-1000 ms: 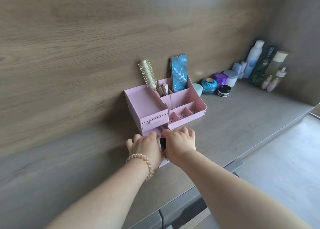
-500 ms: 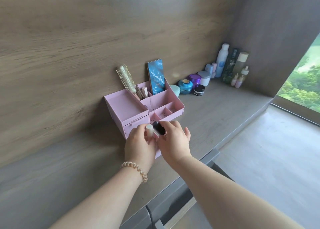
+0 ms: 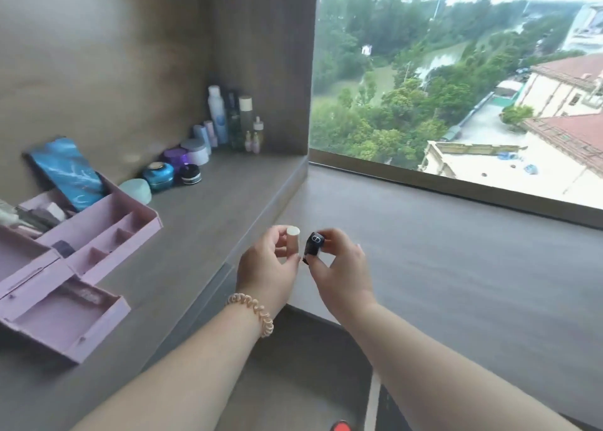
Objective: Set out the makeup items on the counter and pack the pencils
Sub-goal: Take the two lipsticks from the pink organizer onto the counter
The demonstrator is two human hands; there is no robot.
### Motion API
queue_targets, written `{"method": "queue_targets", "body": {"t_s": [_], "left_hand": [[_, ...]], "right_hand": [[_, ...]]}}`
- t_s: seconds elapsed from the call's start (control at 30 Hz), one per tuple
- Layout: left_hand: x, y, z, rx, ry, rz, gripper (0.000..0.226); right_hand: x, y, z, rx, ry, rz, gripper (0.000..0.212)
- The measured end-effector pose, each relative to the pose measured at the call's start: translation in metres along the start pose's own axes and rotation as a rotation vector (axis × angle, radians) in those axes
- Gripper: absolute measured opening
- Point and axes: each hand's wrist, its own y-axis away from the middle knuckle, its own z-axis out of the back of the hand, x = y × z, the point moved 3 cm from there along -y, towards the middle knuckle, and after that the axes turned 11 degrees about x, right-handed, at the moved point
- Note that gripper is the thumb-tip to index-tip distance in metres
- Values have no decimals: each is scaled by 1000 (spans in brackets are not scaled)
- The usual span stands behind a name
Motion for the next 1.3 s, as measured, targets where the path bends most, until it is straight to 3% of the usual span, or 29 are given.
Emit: {"method": "queue_targets", "body": {"t_s": [0.3, 0.63, 0.93, 1.3], "left_hand": [[-100, 32, -207, 412, -47, -156, 20], [-179, 70, -451, 527, -78, -90, 15], [-173, 77, -523, 512, -168, -39, 14], [-163, 69, -559, 563, -237, -107, 18]], "right_hand": [[-133, 72, 190, -224, 39, -231, 19], [-303, 125, 377, -186, 160, -411, 15], [-374, 134, 403, -59, 213, -452, 15], [-404, 124, 398, -64, 286, -478, 18]]}}
